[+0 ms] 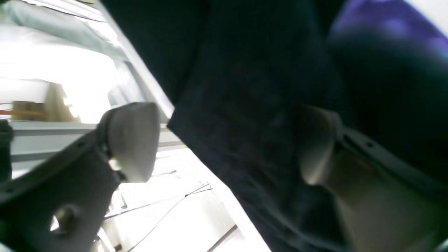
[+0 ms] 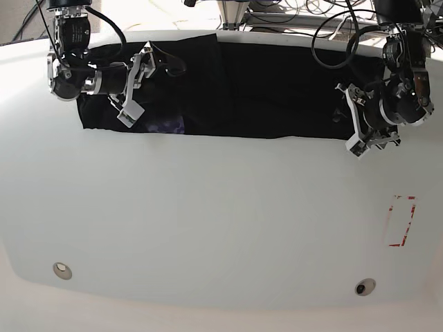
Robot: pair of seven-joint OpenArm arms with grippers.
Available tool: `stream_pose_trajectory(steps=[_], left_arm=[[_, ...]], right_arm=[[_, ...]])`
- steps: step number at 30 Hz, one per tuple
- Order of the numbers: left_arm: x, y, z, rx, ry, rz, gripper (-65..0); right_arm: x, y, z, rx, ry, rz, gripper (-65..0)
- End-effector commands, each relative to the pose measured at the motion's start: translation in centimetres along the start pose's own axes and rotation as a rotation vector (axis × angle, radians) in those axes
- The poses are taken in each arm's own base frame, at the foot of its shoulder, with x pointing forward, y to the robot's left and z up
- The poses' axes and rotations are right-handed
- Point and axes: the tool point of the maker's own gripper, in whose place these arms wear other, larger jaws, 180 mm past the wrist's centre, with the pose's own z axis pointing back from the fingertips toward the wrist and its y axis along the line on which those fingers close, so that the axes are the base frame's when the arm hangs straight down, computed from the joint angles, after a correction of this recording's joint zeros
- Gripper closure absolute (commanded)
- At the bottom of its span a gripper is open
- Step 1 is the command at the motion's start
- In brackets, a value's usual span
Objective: Layout the t-shirt on the table in an organized manner, then fold the t-shirt properly
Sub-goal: 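Pull the folded black strip flat with both grippers at its ends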
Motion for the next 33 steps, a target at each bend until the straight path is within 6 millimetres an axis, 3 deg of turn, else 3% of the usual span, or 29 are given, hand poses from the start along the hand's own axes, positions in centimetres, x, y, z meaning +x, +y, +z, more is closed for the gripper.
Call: stream_pose_trajectory(steps=[1,6,8,12,18,25,30,33], left_arm=[[-0.4,0.1,0.5,0.012,0.000,-0.010,-37.2],[-1.8,-0.9,0.0,-0.013,0.026,0.021,-37.1],[-2.5,-0.8,-0.2,-0.019,0.043,0.032,-37.1],[-4.7,-0.3,-1.1,-0.026,0.102,0.063,-36.4],[-7.1,-0.4,-3.8,-0.048,0.142,0.082,-27.5],[-6.8,0.9,-5.7,-0.053,0.174,0.073,-26.5],[-5.0,1.5,-7.2,-0.076,0.159,0.053,-26.5],[-4.2,2.0,-7.6,-0.075,0.151,0.052,-26.5]], right_arm=[[0.4,0.2,-0.1,0.017,-0.038,-0.016,-39.8],[-1.5,-1.1,-0.6,0.021,-0.014,-0.110,-12.5],[-2.2,-1.9,-0.7,0.018,-0.004,-0.146,-7.8],[-3.2,-3.9,-0.9,-0.028,0.014,-0.195,-11.6],[-4.5,-6.8,-0.2,-0.150,0.063,-0.184,-13.3],[-5.5,-9.9,0.6,-0.294,0.167,-0.130,-13.3],[-5.9,-12.5,1.3,-0.372,0.222,-0.139,-13.2],[-5.1,-13.7,1.3,-0.389,0.189,-0.150,-13.2]])
